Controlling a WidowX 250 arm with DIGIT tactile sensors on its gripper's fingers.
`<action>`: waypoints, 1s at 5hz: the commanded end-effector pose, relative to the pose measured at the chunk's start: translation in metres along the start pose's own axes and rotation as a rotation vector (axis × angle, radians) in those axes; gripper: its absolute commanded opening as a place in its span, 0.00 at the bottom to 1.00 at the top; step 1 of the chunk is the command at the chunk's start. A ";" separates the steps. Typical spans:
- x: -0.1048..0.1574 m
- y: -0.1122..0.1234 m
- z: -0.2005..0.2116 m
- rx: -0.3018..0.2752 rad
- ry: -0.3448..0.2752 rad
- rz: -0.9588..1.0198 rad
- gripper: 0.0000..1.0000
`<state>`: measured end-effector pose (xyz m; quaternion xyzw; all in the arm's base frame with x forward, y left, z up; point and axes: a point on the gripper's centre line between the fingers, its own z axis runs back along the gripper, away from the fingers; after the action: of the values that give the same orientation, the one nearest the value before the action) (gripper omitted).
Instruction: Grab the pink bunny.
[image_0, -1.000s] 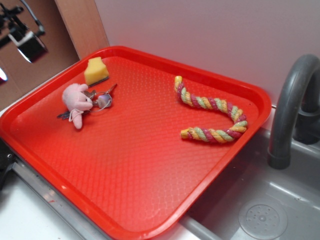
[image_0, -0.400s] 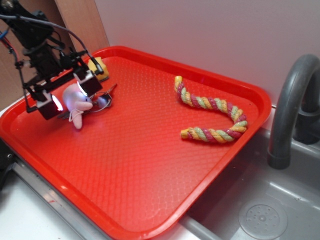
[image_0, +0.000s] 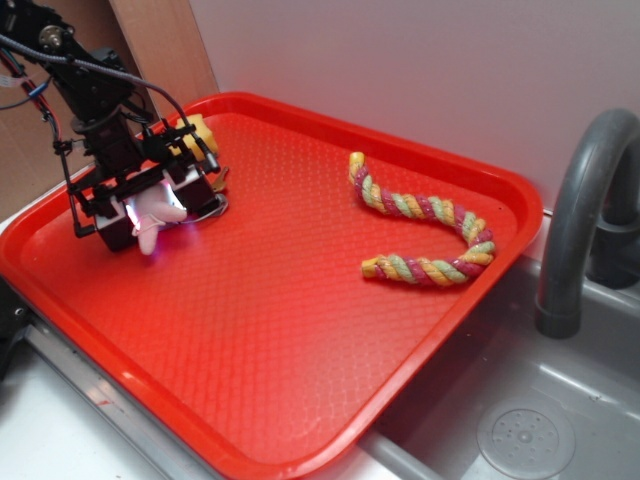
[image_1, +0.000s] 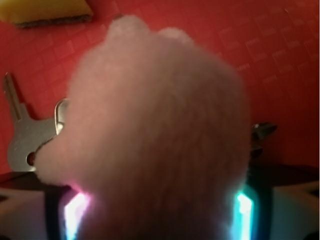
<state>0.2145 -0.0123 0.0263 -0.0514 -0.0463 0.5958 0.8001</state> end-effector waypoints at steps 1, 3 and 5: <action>-0.008 -0.006 0.034 -0.020 0.014 -0.148 0.00; -0.022 -0.026 0.108 -0.076 0.027 -0.652 0.00; -0.080 -0.052 0.144 -0.100 -0.036 -1.165 0.00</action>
<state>0.2214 -0.0987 0.1667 -0.0370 -0.0897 0.0621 0.9933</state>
